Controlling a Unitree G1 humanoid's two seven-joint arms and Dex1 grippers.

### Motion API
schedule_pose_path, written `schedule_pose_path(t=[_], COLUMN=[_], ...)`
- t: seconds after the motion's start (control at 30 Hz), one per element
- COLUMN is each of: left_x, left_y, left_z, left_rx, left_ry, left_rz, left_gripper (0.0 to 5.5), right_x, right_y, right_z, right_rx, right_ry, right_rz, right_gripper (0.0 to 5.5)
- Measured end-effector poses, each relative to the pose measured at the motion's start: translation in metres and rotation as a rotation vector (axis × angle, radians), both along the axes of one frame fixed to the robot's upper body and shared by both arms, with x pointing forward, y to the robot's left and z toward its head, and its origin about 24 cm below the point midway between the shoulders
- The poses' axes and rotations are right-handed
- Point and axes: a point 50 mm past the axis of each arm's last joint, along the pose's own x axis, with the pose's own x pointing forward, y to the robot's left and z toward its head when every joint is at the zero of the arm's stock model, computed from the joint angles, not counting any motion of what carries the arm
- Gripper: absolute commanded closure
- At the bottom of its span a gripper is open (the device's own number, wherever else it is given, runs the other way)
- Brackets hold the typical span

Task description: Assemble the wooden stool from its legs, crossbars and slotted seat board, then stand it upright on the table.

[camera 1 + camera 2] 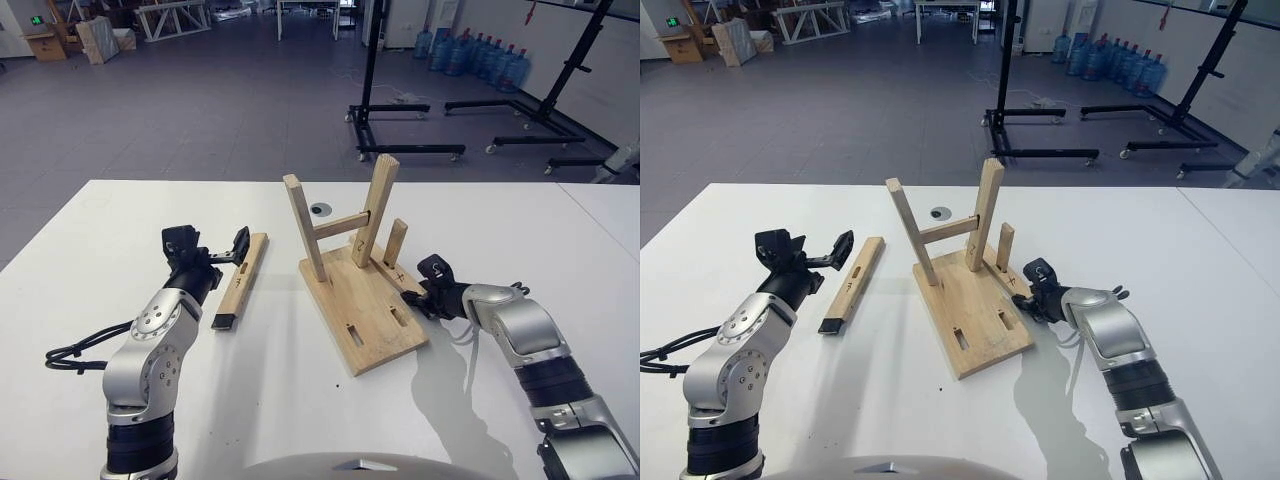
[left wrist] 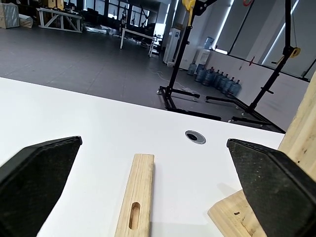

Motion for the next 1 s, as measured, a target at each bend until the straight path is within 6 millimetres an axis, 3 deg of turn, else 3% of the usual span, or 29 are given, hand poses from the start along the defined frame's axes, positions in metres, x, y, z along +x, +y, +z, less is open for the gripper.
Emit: schedule_pose_path(t=[0.2,0.3,0.47,0.6,0.7,0.77,0.83,0.93,1.0], left_x=[0.000,0.003,0.005,-0.007,-0.016,-0.020,-0.023,-0.025,-0.024], left_y=[0.005,0.015,0.022,0.011,0.007,0.005,0.004,0.002,0.002], left_z=[0.000,0.010,0.046,0.080,0.095,0.107,0.112,0.119,0.122], left_rx=[-0.001,-0.014,-0.114,-0.173,-0.272,-0.349,-0.392,-0.483,-0.541], left_ry=[-0.001,-0.043,-0.196,-0.321,-0.381,-0.428,-0.443,-0.467,-0.479], left_rz=[0.016,0.022,-0.139,-0.383,-0.511,-0.592,-0.644,-0.713,-0.743], left_gripper=[0.10,0.10,0.10,0.10,0.10,0.10,0.10,0.10,0.10], right_x=[0.000,0.004,0.038,0.049,0.042,0.025,0.007,-0.013,-0.021], right_y=[-0.003,-0.009,-0.021,-0.026,0.003,0.040,0.061,0.064,0.065], right_z=[0.007,0.022,0.107,0.156,0.169,0.183,0.195,0.214,0.216], right_rx=[0.005,-0.013,-0.030,0.064,0.269,0.459,0.625,0.834,0.905], right_ry=[0.022,0.021,-0.304,-0.591,-0.655,-0.690,-0.694,-0.702,-0.671], right_rz=[-0.032,-0.076,-0.174,-0.207,-0.071,0.146,0.309,0.450,0.519], right_gripper=[3.46,3.46,3.46,3.46,3.46,3.46,3.46,3.46,3.46])
